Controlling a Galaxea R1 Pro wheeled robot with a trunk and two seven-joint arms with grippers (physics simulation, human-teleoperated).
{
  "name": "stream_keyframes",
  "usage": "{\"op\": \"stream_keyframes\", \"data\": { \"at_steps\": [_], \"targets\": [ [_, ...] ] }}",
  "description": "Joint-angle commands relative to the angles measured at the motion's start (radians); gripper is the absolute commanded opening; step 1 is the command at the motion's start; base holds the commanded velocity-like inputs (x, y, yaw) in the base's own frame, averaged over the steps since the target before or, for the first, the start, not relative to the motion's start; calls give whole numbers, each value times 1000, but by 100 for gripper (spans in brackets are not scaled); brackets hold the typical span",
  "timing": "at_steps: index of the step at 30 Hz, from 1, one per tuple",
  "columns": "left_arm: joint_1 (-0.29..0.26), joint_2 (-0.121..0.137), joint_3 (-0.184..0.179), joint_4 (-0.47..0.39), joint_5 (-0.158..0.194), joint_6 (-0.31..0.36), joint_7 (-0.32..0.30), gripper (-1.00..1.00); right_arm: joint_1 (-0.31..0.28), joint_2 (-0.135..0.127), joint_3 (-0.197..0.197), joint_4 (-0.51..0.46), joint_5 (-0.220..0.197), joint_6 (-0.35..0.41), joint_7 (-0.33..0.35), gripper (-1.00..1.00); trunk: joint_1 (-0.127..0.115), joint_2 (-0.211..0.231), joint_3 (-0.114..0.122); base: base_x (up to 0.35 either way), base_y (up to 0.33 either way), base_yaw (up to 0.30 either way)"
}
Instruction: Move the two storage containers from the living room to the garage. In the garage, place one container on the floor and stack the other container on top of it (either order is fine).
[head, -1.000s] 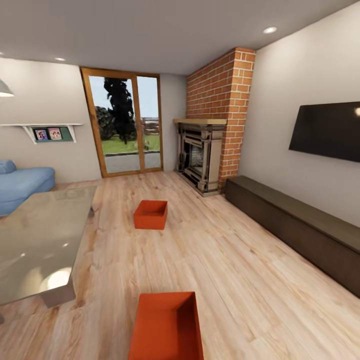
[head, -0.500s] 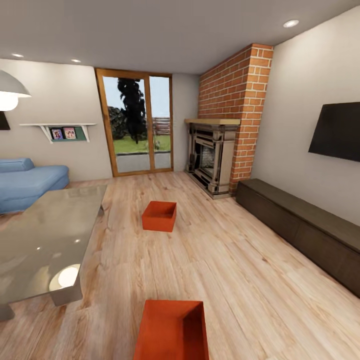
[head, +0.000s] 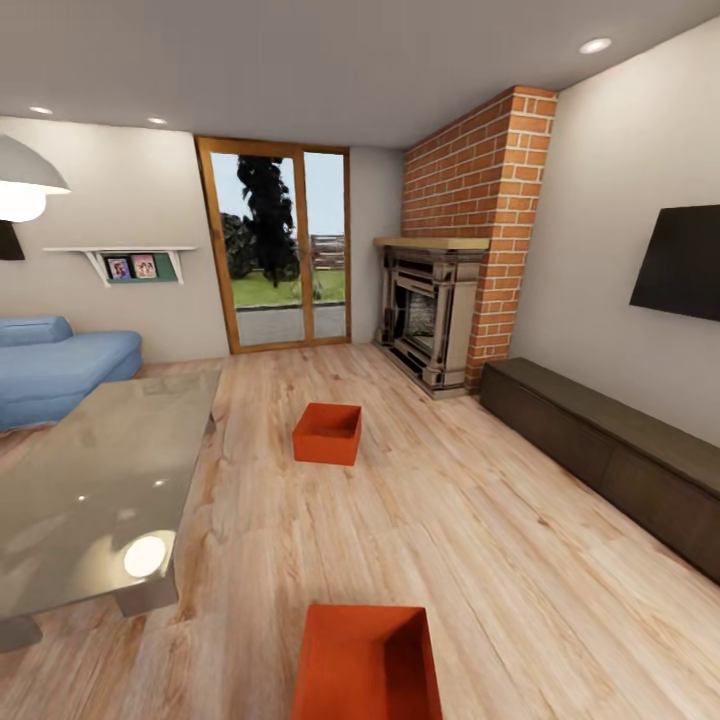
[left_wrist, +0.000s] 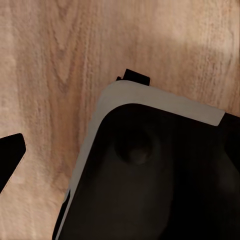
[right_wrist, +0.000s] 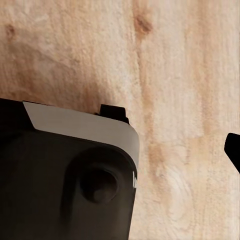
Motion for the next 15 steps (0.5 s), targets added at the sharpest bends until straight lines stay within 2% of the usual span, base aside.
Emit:
{"op": "stream_keyframes", "data": {
  "at_steps": [1,5,10,15],
  "targets": [
    [0,0,3,-1,1,0,1,100,-1,0,9,3,-10,-6,-2,100,0,-1,-1,19,52,0],
    [0,-1,3,-1,1,-1,1,100,-1,0,8,3,-12,-7,-2,100,0,-1,-1,8,23,-20],
    [0,0,3,0,1,-1,1,100,-1,0,4,3,-18,-6,-2,100,0,-1,-1,1,2,-184],
    [0,0,3,0,1,-1,1,100,-1,0,6,3,-18,-6,-2,100,0,-1,-1,0,0,-38]
  ]
}}
